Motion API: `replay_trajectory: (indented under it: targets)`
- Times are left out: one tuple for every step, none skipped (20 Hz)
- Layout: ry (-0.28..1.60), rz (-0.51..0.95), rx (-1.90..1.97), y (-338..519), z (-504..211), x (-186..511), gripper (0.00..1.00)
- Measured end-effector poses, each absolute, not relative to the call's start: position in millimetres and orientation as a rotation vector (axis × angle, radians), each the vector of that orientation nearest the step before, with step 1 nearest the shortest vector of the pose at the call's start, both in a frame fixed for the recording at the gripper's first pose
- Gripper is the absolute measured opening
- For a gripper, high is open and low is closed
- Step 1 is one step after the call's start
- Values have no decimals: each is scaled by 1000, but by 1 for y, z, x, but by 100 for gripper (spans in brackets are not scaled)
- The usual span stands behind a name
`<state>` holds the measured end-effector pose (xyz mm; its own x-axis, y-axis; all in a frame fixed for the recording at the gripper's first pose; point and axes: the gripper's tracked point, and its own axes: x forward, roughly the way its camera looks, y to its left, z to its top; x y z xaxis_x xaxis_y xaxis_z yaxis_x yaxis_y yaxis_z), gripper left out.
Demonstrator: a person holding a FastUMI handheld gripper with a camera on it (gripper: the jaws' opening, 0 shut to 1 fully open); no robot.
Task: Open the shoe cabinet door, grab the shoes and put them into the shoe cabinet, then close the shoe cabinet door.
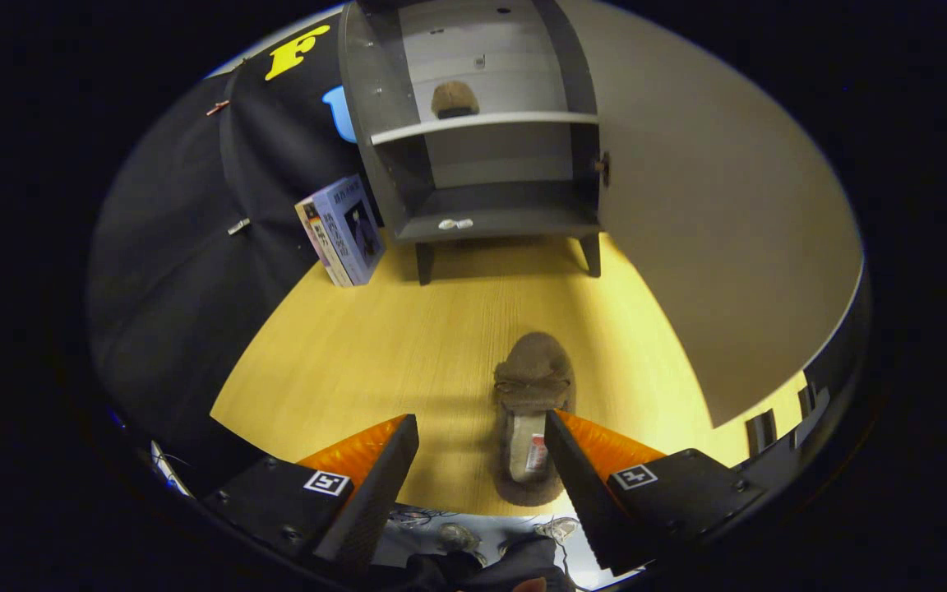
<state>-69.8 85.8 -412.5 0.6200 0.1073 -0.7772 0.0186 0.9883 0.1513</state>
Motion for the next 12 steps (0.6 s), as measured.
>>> replay_trajectory:
  targets:
    - [914, 46, 151, 86, -430, -66, 99]
    - [928, 38, 157, 86, -445, -63, 99]
    - [938, 26, 173, 86, -459, -60, 98]
    - [945, 10, 193, 86, -473, -55, 98]
    - [943, -3, 210, 85, -484, -51, 97]
    - [923, -16, 214, 84, -493, -43, 96]
    - [903, -32, 205, 82, -502, -35, 88]
    - [887, -52, 192, 81, -508, -26, 81]
    - [869, -73, 185, 81, -515, -17, 76]
    - [851, -89, 180, 80, -517, -11, 73]
    - [832, -107, 159, 77, -520, -6, 66]
    - [822, -119, 141, 75, -524, -2, 64]
